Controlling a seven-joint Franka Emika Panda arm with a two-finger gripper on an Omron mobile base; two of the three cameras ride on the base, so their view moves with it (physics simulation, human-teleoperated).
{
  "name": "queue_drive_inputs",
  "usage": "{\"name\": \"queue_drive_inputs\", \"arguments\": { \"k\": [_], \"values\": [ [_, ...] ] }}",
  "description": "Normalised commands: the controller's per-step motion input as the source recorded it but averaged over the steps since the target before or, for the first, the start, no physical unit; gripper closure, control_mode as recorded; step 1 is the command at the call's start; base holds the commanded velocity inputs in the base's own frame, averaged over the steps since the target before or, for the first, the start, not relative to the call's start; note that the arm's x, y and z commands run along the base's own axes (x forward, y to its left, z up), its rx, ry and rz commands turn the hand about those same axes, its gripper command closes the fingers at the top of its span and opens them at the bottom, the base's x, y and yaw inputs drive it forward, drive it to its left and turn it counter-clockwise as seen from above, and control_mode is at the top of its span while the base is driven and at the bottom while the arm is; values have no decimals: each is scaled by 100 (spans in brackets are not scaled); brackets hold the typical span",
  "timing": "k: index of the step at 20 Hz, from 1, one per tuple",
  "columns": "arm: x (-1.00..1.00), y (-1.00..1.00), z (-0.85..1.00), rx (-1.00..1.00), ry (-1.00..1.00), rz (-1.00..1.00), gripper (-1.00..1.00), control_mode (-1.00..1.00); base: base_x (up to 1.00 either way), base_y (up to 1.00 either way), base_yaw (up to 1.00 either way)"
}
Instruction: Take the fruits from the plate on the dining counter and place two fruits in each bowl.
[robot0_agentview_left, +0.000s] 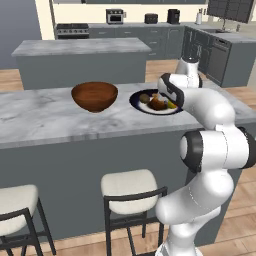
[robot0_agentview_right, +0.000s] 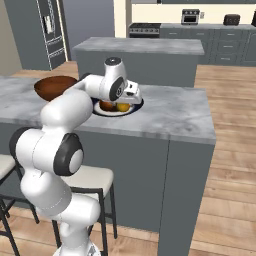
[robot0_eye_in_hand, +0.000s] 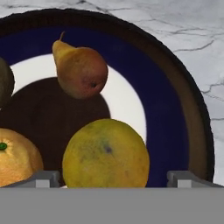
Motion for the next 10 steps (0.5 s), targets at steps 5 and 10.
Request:
{"name": "queue_drive_inputs", "arguments": {
  "k": [5,10],
  "values": [
    [0,5,-29,0,1,0,100,-100,0,0,0],
    [1,1,-9,0,0,-2,100,-100,0,0,0]
  ]
}}
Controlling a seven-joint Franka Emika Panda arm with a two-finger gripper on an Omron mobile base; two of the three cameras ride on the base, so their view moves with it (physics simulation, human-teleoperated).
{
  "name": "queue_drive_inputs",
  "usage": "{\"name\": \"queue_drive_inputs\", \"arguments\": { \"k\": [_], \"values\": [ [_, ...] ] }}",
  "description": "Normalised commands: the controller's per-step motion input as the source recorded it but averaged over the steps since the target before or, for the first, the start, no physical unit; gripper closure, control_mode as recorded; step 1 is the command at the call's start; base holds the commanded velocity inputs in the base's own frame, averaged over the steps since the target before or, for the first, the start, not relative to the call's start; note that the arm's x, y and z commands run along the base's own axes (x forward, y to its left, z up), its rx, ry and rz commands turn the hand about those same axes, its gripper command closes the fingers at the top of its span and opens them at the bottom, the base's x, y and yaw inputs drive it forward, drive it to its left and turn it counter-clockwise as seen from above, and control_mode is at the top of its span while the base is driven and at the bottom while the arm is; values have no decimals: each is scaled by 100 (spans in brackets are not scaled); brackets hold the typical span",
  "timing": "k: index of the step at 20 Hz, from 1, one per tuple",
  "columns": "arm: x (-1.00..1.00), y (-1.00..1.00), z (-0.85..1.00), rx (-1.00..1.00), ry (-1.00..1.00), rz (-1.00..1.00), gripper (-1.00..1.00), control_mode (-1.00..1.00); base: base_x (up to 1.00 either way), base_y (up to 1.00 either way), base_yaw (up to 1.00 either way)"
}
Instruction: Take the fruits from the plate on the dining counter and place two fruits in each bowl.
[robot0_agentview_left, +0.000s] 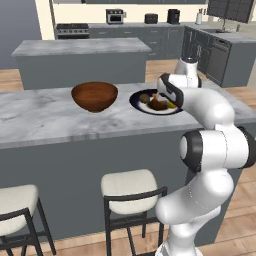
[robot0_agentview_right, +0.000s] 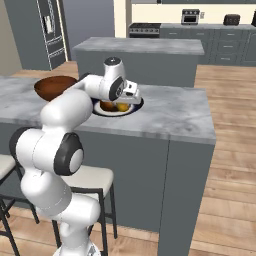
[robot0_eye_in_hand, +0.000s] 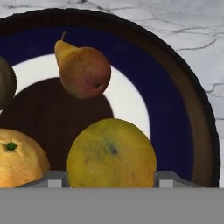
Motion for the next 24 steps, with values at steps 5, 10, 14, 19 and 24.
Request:
{"name": "queue_drive_inputs", "arguments": {
  "k": [5,10,14,19,24],
  "values": [
    [-4,2,96,0,0,-6,100,-100,0,0,0],
    [-36,18,81,3,-17,0,100,-100,0,0,0],
    [-25,85,35,14,-15,1,100,-100,0,0,0],
    [-7,100,2,1,-9,4,100,-100,0,0,0],
    [1,100,-4,2,-4,7,100,-100,0,0,0]
  ]
}}
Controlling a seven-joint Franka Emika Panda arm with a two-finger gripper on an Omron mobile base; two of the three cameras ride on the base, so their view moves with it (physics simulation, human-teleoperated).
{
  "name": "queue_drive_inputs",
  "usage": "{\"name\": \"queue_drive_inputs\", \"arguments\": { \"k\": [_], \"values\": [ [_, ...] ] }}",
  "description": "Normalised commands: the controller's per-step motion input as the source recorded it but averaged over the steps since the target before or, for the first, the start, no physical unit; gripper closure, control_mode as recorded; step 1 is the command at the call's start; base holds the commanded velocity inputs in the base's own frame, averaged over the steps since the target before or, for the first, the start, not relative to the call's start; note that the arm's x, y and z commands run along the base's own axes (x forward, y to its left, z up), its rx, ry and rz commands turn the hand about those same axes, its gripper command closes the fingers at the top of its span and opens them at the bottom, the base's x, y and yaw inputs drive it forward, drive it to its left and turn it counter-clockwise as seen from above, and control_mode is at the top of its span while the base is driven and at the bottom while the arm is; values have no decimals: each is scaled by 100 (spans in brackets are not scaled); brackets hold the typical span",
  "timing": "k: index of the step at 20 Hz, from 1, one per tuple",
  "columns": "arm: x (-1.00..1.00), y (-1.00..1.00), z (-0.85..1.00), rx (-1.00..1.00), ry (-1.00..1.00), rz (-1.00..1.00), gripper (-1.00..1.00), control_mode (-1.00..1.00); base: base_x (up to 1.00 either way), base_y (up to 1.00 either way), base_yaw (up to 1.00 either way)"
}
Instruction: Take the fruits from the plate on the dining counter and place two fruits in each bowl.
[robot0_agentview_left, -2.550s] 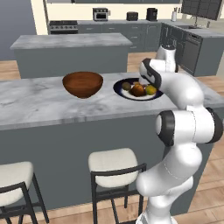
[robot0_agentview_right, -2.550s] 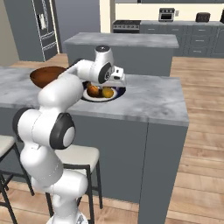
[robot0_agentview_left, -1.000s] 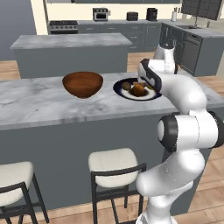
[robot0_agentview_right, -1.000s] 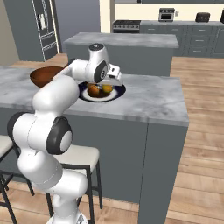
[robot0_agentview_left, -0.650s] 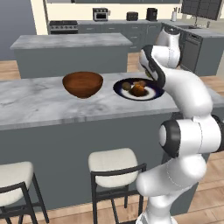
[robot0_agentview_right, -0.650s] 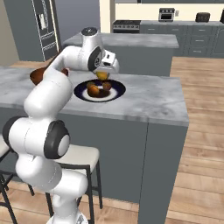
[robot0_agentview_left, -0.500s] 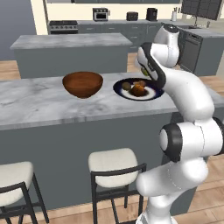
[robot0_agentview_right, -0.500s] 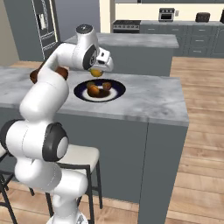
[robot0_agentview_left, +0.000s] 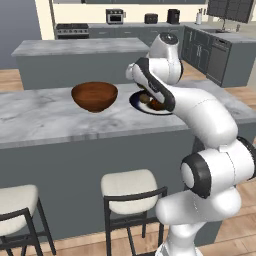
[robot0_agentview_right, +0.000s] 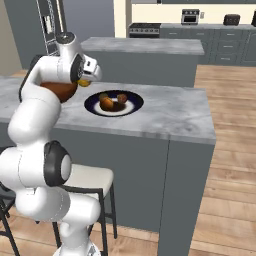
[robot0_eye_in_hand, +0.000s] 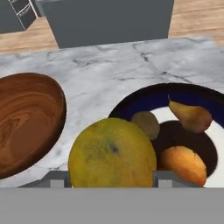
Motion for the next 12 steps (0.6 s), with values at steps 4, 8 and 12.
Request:
{"name": "queue_drive_inputs", "arguments": {
  "k": [4,8,12],
  "values": [
    [9,100,29,8,-6,5,100,-100,0,0,0],
    [14,100,6,4,-2,4,100,-100,0,0,0],
    [2,97,-1,0,-1,1,100,-100,0,0,0]
  ]
}}
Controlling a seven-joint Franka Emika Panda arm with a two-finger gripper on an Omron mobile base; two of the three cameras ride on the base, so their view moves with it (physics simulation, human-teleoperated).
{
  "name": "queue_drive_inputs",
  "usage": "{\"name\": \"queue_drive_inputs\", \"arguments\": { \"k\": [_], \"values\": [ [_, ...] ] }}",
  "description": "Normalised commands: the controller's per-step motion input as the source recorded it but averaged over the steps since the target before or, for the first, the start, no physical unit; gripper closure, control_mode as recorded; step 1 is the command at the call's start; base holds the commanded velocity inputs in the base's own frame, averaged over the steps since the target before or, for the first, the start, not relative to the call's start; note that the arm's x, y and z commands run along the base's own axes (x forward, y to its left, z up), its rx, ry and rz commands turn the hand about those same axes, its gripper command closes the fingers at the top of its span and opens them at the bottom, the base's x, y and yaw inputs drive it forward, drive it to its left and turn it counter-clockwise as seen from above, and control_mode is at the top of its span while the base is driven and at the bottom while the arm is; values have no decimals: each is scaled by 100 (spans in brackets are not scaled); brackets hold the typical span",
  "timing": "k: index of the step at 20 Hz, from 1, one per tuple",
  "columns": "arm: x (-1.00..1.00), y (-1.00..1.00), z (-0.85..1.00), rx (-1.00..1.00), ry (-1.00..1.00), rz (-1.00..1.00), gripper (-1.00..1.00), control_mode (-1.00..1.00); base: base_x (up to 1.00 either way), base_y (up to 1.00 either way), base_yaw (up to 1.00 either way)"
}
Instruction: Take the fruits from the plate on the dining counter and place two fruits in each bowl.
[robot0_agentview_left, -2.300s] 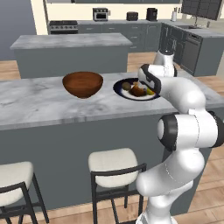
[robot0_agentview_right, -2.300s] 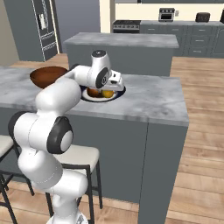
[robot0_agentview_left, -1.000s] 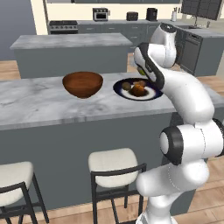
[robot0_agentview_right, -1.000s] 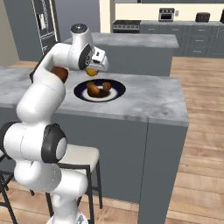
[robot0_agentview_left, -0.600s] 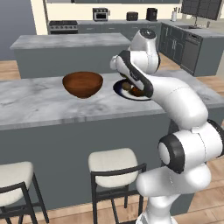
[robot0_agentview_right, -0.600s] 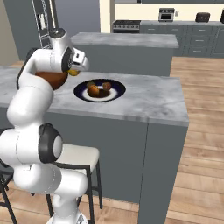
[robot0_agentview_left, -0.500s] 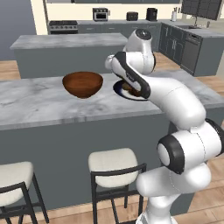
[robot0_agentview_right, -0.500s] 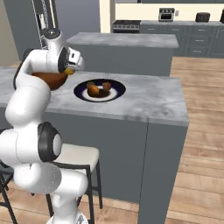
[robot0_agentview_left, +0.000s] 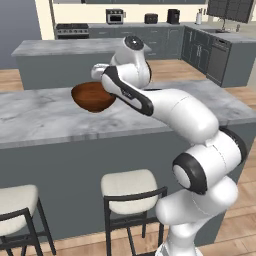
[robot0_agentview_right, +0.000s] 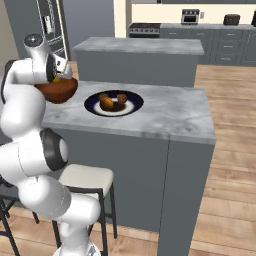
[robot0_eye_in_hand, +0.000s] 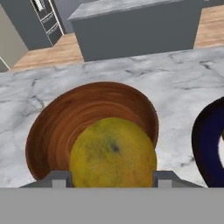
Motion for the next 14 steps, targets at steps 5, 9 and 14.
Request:
{"name": "queue_drive_inputs", "arguments": {
  "k": [5,9,14],
  "values": [
    [5,36,-30,0,-3,0,100,-100,0,0,0],
    [0,1,-61,0,-1,0,100,-100,0,0,0],
    [0,0,-20,2,0,0,100,-100,0,0,0]
  ]
}}
